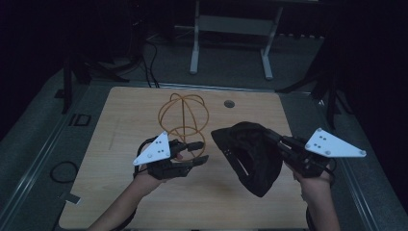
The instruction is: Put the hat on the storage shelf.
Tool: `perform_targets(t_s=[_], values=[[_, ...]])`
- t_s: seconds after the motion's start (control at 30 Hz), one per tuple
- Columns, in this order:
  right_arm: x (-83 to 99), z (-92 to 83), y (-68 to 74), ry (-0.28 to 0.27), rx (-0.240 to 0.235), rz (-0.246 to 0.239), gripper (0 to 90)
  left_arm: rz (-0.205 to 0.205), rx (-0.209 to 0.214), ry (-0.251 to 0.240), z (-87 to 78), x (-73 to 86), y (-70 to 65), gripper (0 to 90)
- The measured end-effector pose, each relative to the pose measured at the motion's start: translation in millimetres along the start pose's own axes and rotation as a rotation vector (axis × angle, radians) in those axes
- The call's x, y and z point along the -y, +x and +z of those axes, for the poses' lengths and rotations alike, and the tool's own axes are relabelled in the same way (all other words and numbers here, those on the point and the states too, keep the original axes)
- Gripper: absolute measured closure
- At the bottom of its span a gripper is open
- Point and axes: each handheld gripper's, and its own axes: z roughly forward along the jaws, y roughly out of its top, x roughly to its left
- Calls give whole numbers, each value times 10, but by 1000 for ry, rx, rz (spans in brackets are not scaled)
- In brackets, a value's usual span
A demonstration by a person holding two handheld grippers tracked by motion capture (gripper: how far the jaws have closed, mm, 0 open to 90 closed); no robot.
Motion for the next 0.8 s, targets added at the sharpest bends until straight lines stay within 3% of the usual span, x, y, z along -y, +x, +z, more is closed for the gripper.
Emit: perform_targets(t_s=[0.1,0.2,0.23,0.3,0.4,0.43,0.53,0.57,0.7,0.8], values=[[-81,27,-62,-4,29,-10,883,3,-25,14,-56,66,-10,508],[-150,88,-106,5,62,-28,883,-24,-42,24,-124,148,-2,410],[-183,140,-142,15,76,-36,882,-24,-59,35,-146,175,0,339],[-197,167,-160,16,83,-37,883,-41,-73,47,-199,236,7,304],[-242,233,-211,5,103,-29,882,-59,-77,78,-289,352,13,233],[-298,271,-236,-7,113,-35,882,-60,-97,97,-305,402,7,163],[-365,321,-264,-9,132,-49,882,-68,-132,131,-363,567,-1,107],[-428,383,-304,-11,146,-52,882,-71,-144,142,-386,618,-2,23],[-506,488,-354,-9,162,-59,882,-137,-154,121,-518,820,3,23],[-573,608,-372,0,177,-71,882,-165,-184,103,-625,966,-26,23]])
